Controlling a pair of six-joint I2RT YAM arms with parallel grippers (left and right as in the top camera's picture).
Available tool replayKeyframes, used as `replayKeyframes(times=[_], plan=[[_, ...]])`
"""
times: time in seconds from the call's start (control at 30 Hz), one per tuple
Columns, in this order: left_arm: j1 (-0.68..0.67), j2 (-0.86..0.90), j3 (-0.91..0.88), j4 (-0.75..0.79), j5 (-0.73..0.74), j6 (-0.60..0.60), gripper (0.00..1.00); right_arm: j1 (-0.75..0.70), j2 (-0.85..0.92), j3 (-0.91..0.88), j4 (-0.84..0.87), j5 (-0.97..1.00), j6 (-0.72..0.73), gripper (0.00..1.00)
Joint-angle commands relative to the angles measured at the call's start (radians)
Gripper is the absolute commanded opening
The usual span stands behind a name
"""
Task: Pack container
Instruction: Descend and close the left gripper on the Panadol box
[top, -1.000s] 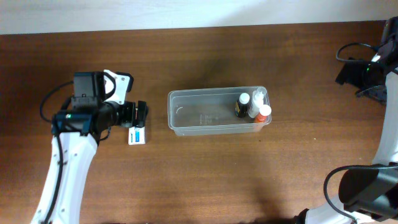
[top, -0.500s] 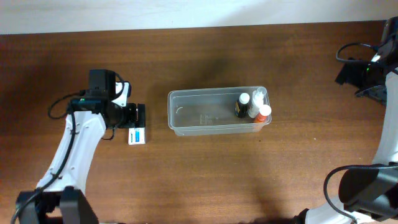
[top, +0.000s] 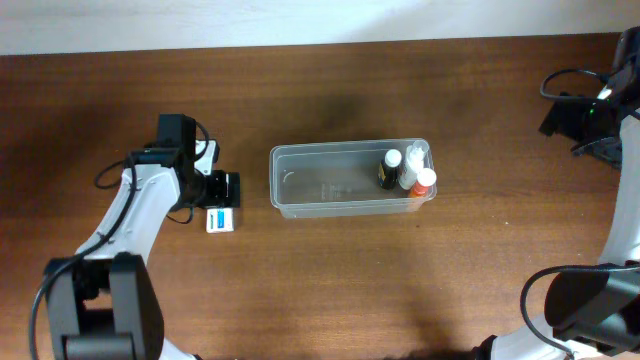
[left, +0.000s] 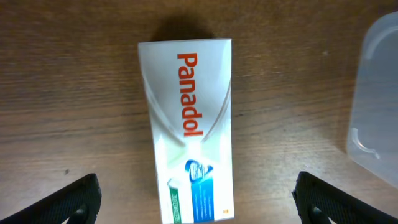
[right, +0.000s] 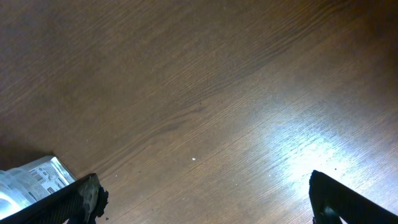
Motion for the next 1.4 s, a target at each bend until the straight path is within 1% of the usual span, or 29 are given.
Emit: replayKeyframes(times=[0.0, 0.53, 1.0, 1.37], plan=[[0.004, 0.044, 0.019, 0.011, 0.011, -0.014, 0.99, -0.002, -0.002, -0.006, 0.000, 0.009, 0.013, 0.98], [0.004, 0.152, 0.019, 0.054, -0.041, -0.014, 0.99, -0.002, -0.002, -0.006, 0.000, 0.009, 0.013, 0.98], [0.004, 0.158, 0.019, 0.092, -0.042, -0.014, 0.99, -0.002, -0.002, -0.006, 0.000, 0.009, 0.013, 0.98], [0.004, 0.161, 0.015, 0.092, -0.042, -0.014, 0.99, -0.002, -0.002, -0.006, 0.000, 0.009, 0.013, 0.98]])
